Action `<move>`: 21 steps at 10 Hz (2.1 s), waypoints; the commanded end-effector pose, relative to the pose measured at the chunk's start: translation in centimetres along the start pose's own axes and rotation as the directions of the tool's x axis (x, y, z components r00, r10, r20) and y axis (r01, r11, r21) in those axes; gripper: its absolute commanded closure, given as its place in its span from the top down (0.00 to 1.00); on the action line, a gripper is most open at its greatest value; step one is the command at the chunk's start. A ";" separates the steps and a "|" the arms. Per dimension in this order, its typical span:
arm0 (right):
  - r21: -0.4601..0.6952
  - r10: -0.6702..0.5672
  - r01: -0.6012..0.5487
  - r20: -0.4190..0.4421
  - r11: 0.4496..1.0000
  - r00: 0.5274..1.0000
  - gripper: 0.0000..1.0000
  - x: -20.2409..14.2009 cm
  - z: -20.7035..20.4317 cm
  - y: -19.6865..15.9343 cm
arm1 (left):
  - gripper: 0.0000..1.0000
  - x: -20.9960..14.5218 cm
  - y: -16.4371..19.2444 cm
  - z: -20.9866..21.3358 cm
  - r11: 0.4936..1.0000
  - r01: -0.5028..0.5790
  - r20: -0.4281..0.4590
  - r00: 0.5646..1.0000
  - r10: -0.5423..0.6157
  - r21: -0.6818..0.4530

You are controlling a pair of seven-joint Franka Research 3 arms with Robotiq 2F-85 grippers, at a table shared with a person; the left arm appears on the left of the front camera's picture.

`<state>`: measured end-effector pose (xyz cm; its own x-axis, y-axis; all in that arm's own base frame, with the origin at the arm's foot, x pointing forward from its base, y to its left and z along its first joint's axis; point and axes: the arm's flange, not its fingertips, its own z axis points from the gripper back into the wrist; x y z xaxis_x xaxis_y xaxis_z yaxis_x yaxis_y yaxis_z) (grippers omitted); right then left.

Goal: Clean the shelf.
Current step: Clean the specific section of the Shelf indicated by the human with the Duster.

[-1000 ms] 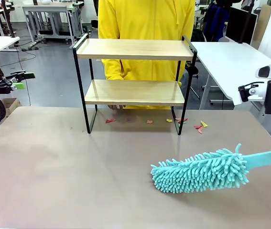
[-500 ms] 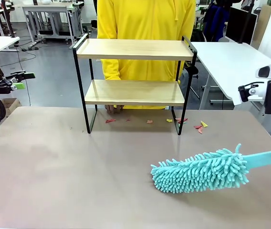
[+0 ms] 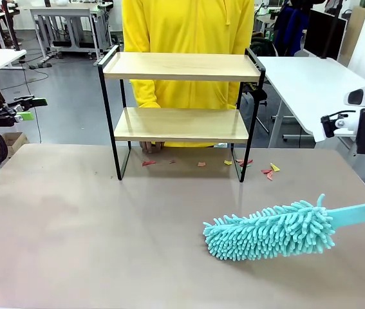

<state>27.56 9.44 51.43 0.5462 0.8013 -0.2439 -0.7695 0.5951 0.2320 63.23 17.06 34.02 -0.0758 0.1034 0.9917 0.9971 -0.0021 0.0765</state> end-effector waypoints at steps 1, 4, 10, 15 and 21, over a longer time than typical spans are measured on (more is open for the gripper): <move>-0.001 -0.008 0.008 0.016 1.000 1.000 0.13 0.4 -0.1 0.1 | 1.00 0.3 -0.2 -0.1 1.000 0.001 -0.004 1.000 -0.001 0.005; -0.001 -0.008 0.008 0.016 1.000 1.000 0.13 0.4 -0.1 0.1 | 1.00 0.3 -0.2 -0.1 1.000 0.001 -0.004 1.000 -0.001 0.005; 0.104 -0.362 0.347 0.269 0.932 0.892 0.13 8.1 2.3 4.8 | 1.00 0.3 -0.2 -0.1 1.000 0.001 -0.004 1.000 -0.001 0.005; 0.043 -0.527 0.567 0.435 0.823 0.731 0.13 18.3 0.4 12.4 | 1.00 0.3 -0.2 -0.1 1.000 0.001 -0.004 1.000 -0.001 0.005; 0.091 -0.523 0.537 0.405 0.839 0.750 0.13 17.6 -0.4 12.7 | 1.00 0.3 -0.2 -0.1 1.000 0.001 -0.004 1.000 -0.001 0.005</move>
<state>27.40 30.78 49.76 0.9476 0.3117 0.0696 -0.3189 0.9355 0.1521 63.23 17.06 34.00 -0.0755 0.1035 0.9918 0.9971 -0.0021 0.0762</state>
